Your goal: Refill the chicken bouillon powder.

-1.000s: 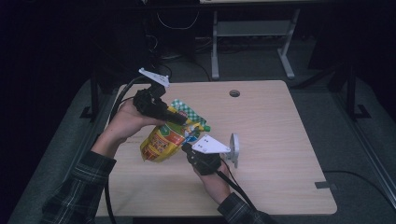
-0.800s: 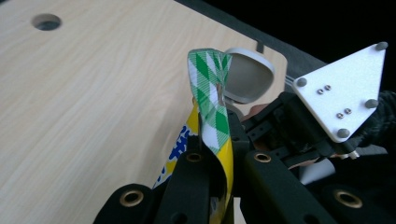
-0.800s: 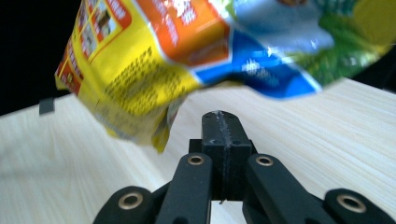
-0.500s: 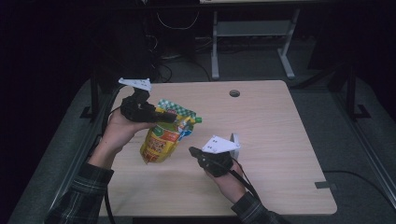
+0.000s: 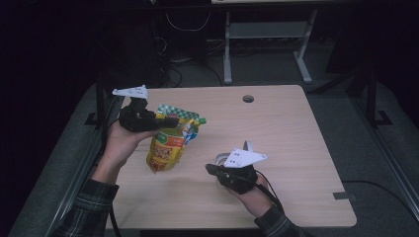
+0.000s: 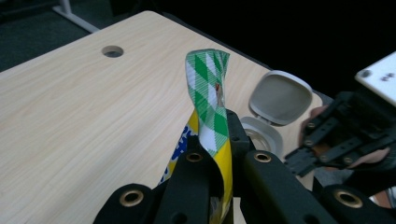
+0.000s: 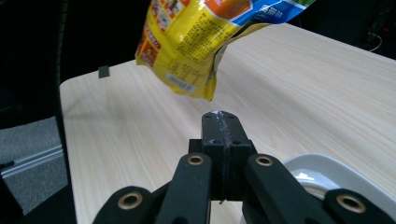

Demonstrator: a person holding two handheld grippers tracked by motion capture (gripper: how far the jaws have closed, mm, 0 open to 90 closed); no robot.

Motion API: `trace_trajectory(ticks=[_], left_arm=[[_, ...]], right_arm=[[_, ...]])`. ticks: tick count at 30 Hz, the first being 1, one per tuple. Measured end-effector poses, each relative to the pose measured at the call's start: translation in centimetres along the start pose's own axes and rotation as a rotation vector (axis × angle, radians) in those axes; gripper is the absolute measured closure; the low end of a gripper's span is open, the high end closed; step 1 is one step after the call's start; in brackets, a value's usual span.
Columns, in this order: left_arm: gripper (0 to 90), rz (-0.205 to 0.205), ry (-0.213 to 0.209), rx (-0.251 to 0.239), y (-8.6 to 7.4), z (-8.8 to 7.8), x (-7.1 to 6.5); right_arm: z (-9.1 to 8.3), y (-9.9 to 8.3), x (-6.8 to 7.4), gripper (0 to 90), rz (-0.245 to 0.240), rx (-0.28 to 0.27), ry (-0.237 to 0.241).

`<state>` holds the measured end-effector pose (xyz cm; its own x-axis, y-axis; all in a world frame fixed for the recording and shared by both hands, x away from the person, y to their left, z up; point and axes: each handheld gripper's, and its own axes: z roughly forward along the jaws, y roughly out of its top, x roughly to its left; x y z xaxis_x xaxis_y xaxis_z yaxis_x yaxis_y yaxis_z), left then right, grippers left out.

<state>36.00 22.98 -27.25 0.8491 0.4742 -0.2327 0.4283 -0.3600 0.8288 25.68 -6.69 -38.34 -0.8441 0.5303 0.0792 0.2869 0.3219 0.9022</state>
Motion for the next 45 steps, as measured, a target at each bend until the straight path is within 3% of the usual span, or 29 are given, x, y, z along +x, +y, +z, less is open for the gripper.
trace_trajectory(ticks=[11,17,28,35,39,45], left_arm=[[90.0,-0.038,0.051,-0.057,-2.5,-0.4,1.3],[90.0,-0.036,0.093,-0.095,-3.5,-0.6,2.0],[90.0,-0.043,0.14,-0.171,-4.9,0.2,3.9],[90.0,-0.037,0.171,-0.192,-5.4,1.3,5.0],[90.0,-0.037,0.183,-0.216,-6.0,1.9,5.4],[89.9,-0.033,0.187,-0.239,-7.2,2.1,5.3]], right_arm=[[-2.5,-1.3,-0.5,90.0,-0.029,0.017,0.041],[-4.2,-2.6,-1.3,90.0,-0.023,0.016,0.069],[-7.3,-5.0,-3.2,90.0,0.008,0.031,0.053],[-9.1,-6.8,-5.2,90.0,0.042,0.051,0.0],[-10.0,-7.8,-6.7,90.0,0.057,0.055,-0.069],[-10.9,-8.6,-8.7,90.0,0.093,0.04,-0.131]])
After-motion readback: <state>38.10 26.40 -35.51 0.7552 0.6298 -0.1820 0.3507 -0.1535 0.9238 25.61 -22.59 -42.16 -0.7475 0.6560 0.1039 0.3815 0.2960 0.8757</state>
